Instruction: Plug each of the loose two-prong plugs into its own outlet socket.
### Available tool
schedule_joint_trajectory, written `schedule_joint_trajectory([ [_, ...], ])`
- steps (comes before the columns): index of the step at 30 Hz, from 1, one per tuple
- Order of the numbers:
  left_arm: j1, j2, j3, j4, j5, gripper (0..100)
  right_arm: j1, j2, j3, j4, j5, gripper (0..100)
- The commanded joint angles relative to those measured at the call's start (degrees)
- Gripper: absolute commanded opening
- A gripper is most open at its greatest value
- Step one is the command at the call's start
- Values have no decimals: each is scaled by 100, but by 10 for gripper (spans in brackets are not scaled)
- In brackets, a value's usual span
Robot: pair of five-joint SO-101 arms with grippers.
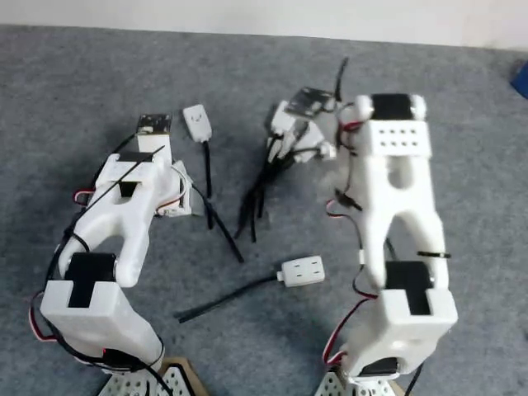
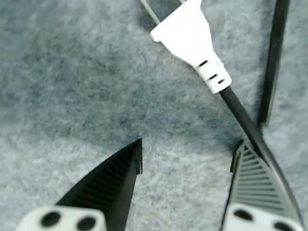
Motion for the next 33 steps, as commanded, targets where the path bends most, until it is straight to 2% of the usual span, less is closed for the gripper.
schedule_joint_trajectory([
  [1, 163, -233, -22, -70, -97, 306, 259, -576, 330, 110, 396, 5],
  [8, 242, 22, -84, -53, -97, 306, 1015, -980, 1622, 13, 1978, 5],
  [11, 242, 207, -277, -35, -97, 306, 1191, -848, 2721, -998, 2092, 5],
  [15, 207, 286, -338, -35, -97, 306, 1024, -769, 3996, -2835, 1459, 5],
  [18, 207, 303, -347, -35, -97, 306, 585, -716, 4549, -3600, 598, 5],
  [23, 207, 312, -347, -35, -97, 306, 66, -716, 4734, -3934, -369, 6],
  [33, 207, 295, -347, -35, -97, 306, 48, -708, 4743, -3934, -440, 6],
])
